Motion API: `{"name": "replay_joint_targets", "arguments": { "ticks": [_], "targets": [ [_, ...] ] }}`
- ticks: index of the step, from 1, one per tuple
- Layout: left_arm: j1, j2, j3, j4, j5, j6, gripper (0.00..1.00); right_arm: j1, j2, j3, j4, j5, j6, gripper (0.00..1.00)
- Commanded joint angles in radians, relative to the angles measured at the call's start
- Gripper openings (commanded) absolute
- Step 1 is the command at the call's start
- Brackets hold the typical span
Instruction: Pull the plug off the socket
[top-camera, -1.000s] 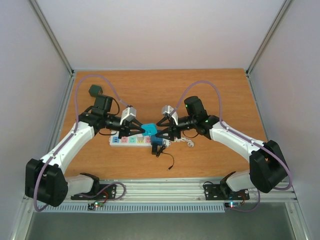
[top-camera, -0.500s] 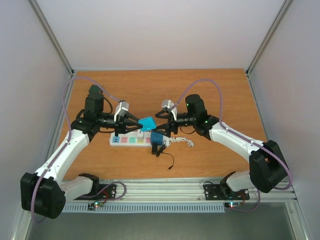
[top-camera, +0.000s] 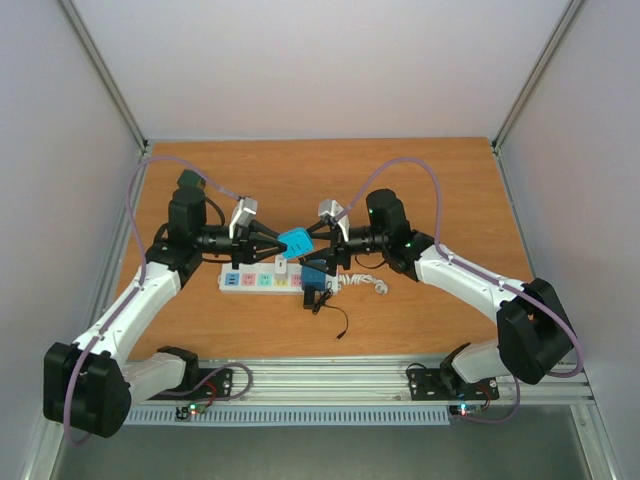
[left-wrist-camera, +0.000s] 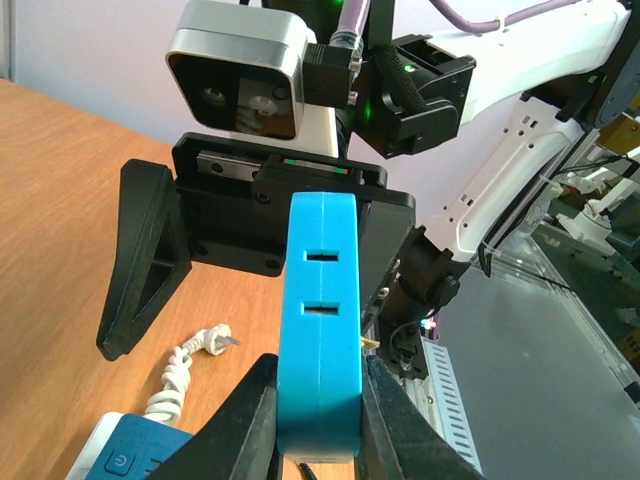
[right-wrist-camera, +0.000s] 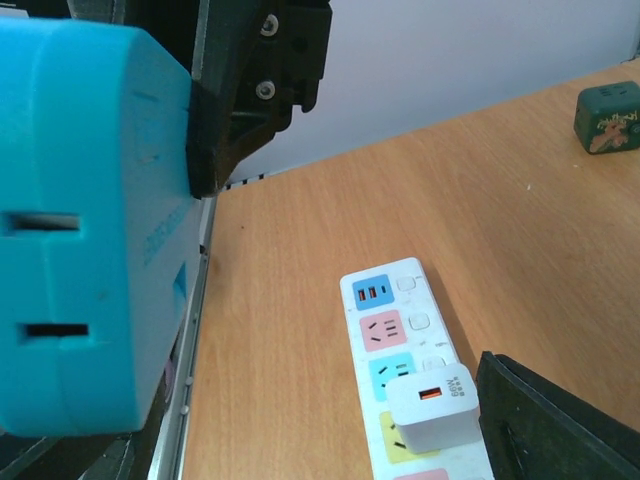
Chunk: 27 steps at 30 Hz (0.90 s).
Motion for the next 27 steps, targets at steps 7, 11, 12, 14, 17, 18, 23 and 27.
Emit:
{"name": "replay_joint_targets", "arguments": {
  "ticks": [7,11,12,14,17,18,23,27],
  "targets": [
    [0.003,-0.018,-0.028,0.092,-0.012,-0.044,0.01,0.010,0.001,0.034,0.061,0.032,0.085,0.83],
    [0.003,-0.019,-0.027,0.047,-0.032,0.005,0.01,0.010,0.006,0.038,0.070,0.037,0.093,0.82],
    [0.004,-0.021,-0.026,0.038,-0.034,0.010,0.01,0.010,0.008,0.038,0.072,0.039,0.096,0.82],
    [0.002,-0.022,-0.026,0.026,-0.031,0.027,0.01,0.010,0.010,0.039,0.079,0.059,0.103,0.81],
    [0.003,-0.024,-0.026,0.010,-0.048,0.048,0.01,0.011,0.015,0.041,0.092,0.083,0.121,0.81],
    [0.003,-0.023,-0.028,0.008,-0.054,0.051,0.01,0.010,0.017,0.043,0.095,0.085,0.125,0.80],
    [0.002,-0.024,-0.033,0.007,-0.082,0.060,0.01,0.011,0.029,0.054,0.103,0.085,0.148,0.79],
    [0.001,-0.025,-0.033,-0.011,-0.083,0.080,0.01,0.010,0.035,0.060,0.103,0.095,0.153,0.78]
  ]
}}
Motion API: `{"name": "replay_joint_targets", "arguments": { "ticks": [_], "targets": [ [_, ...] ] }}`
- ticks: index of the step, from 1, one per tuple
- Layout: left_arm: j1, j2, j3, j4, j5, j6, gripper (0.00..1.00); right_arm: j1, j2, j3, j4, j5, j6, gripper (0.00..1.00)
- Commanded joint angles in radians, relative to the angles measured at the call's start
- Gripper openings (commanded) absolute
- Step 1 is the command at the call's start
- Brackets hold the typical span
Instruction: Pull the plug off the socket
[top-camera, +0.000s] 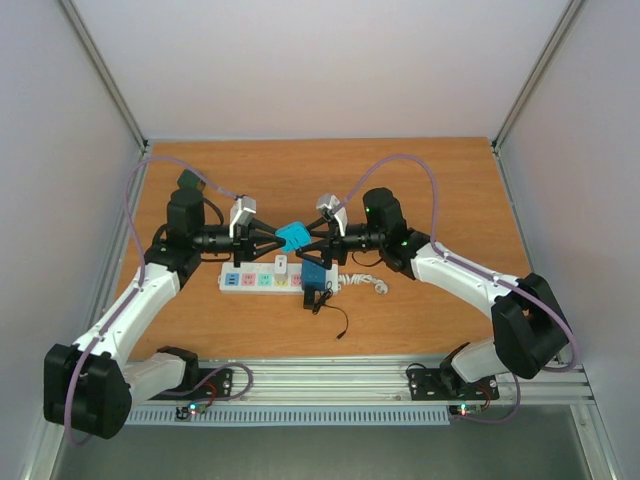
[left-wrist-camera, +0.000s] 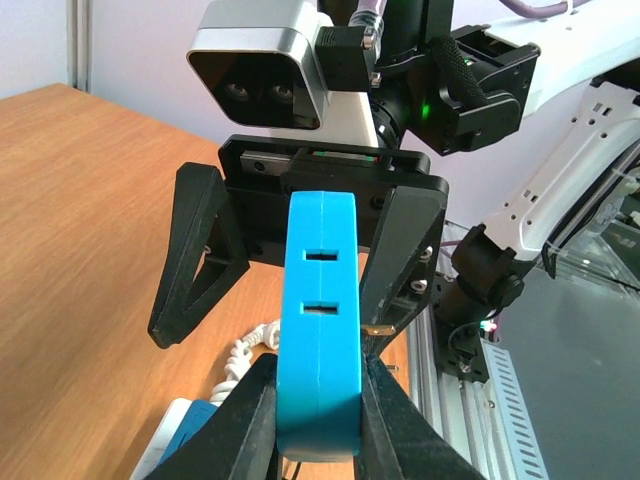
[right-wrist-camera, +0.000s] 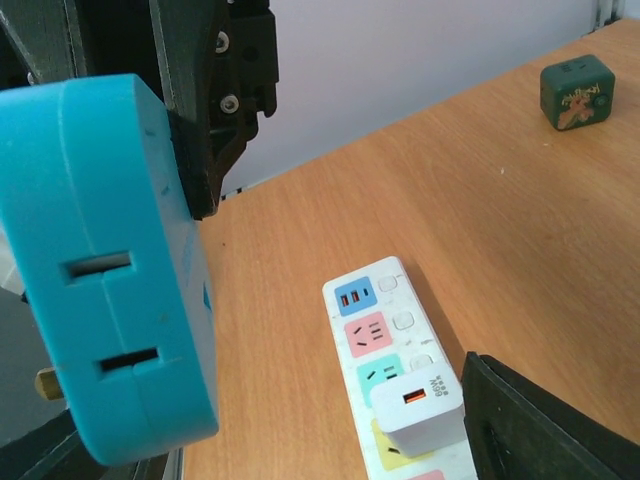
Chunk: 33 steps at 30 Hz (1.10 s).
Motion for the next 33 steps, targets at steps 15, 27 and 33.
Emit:
{"name": "replay_joint_targets", "arguments": {
  "ticks": [15,27,33],
  "targets": [
    [-0.016,-0.026,0.011,-0.209,0.042,0.218,0.01,0.007,0.024,0.063,0.059,0.072,0.030,0.74],
    [-0.004,-0.022,0.015,-0.121,-0.098,0.128,0.01,0.006,0.025,0.148,-0.111,-0.065,-0.063,0.81],
    [0.021,0.006,0.043,-0.074,-0.244,0.077,0.01,0.005,-0.007,0.184,-0.213,-0.027,-0.124,0.89]
  ]
}}
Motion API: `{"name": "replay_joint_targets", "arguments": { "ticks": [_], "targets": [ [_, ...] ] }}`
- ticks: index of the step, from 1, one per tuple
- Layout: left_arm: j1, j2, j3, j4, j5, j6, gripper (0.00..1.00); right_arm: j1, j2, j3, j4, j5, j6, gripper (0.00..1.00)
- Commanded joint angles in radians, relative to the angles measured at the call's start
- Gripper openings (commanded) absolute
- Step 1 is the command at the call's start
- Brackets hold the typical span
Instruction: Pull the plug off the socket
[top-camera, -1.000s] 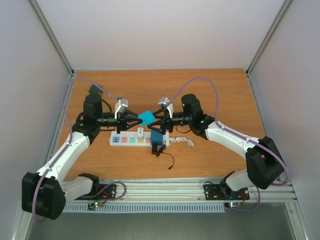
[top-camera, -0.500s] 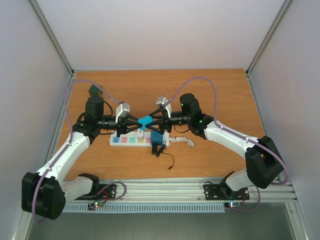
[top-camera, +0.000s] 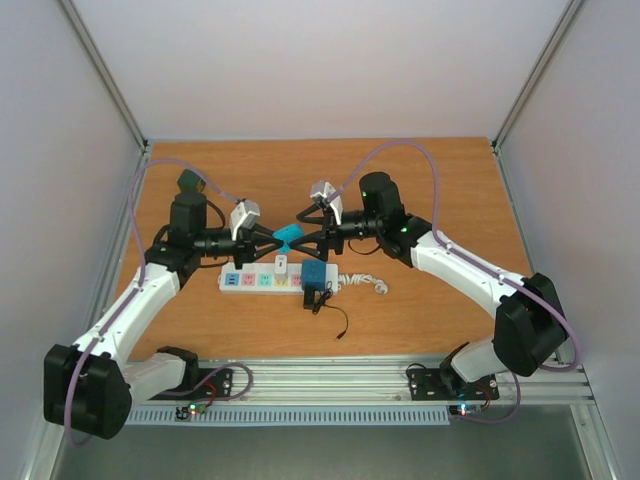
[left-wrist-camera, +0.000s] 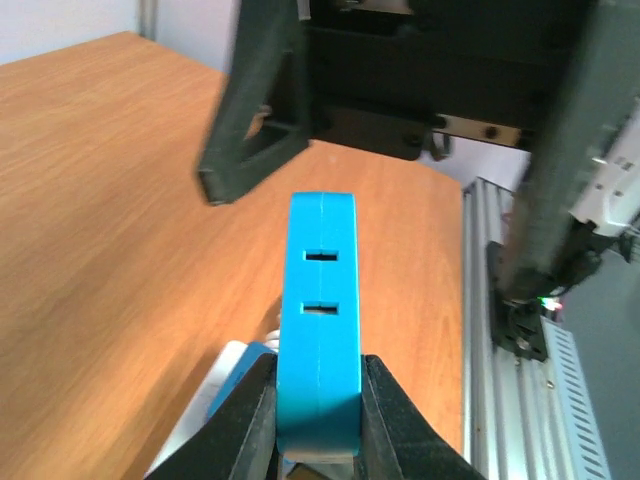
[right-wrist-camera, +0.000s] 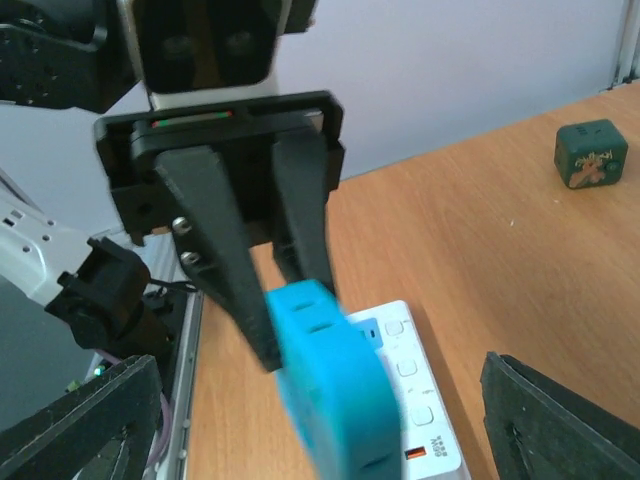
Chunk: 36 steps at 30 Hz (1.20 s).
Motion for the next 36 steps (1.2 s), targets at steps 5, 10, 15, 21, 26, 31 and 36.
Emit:
{"name": "replay_joint_targets", "arguments": {
  "ticks": [5,10,15,21,26,31,36],
  "targets": [
    [0.040,0.036,0.061,0.108,-0.381,-0.001,0.01,-0.005,-0.052,0.029,-0.117,0.146,-0.083,0.98],
    [0.053,0.090,0.061,0.194,-0.677,0.102,0.01,-0.011,-0.064,0.016,-0.111,0.249,-0.086,0.99],
    [0.056,0.248,0.178,0.141,-0.869,0.211,0.01,-0.021,-0.090,-0.039,-0.052,0.299,-0.027,0.99],
    [0.056,0.442,0.268,0.174,-1.050,0.341,0.01,-0.040,-0.048,-0.013,-0.139,0.251,-0.056,0.98],
    [0.057,0.561,0.319,0.236,-1.160,0.414,0.01,-0.077,-0.021,0.012,-0.221,0.170,-0.065,0.98],
    [0.058,0.678,0.362,0.282,-1.251,0.462,0.01,-0.097,-0.017,0.001,-0.261,0.131,-0.080,0.99],
    [0.059,0.779,0.396,0.331,-1.340,0.502,0.01,-0.102,-0.017,-0.021,-0.272,0.132,-0.081,0.99]
  ]
}}
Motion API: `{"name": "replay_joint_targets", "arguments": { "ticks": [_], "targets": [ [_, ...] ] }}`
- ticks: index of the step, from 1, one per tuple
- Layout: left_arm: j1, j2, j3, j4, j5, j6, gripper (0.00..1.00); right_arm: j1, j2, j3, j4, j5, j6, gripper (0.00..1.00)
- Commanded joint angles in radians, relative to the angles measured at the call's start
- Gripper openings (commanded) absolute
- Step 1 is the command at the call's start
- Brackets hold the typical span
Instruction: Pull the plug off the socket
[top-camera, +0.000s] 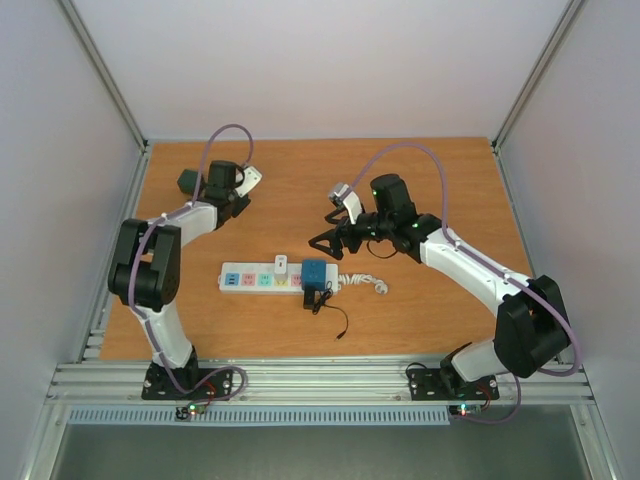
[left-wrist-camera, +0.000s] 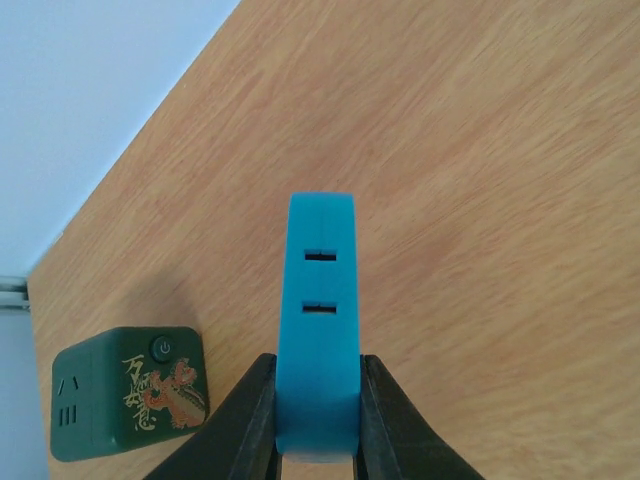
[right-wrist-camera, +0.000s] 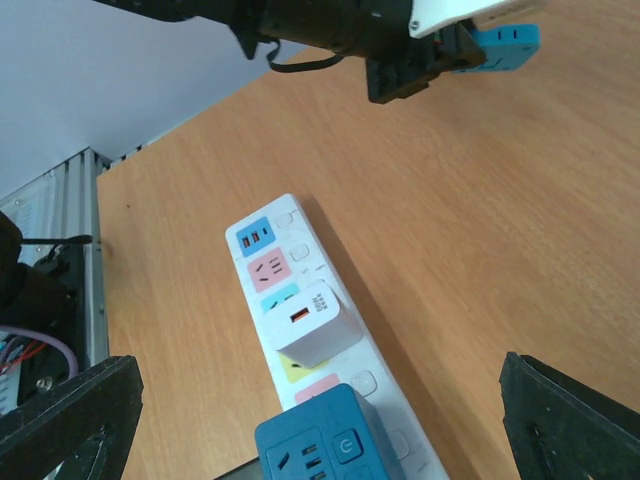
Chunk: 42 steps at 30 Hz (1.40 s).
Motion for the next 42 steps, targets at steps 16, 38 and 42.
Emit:
{"name": "replay_joint_targets", "arguments": {
  "ticks": [16,38,42],
  "targets": [
    [0.009,0.257,0.092,0.230,-0.255,0.180,0.02,-0.008,0.053,0.012,-0.062,-0.033,-0.001,0.99],
    [0.014,0.135,0.086,0.005,-0.049,0.067,0.70,-0.008,0.063,0.004,-0.025,-0.043,0.035,0.98],
    [0.017,0.085,0.094,-0.088,0.027,0.034,0.79,-0.008,0.068,0.008,-0.037,-0.061,0.030,0.99]
  ]
}}
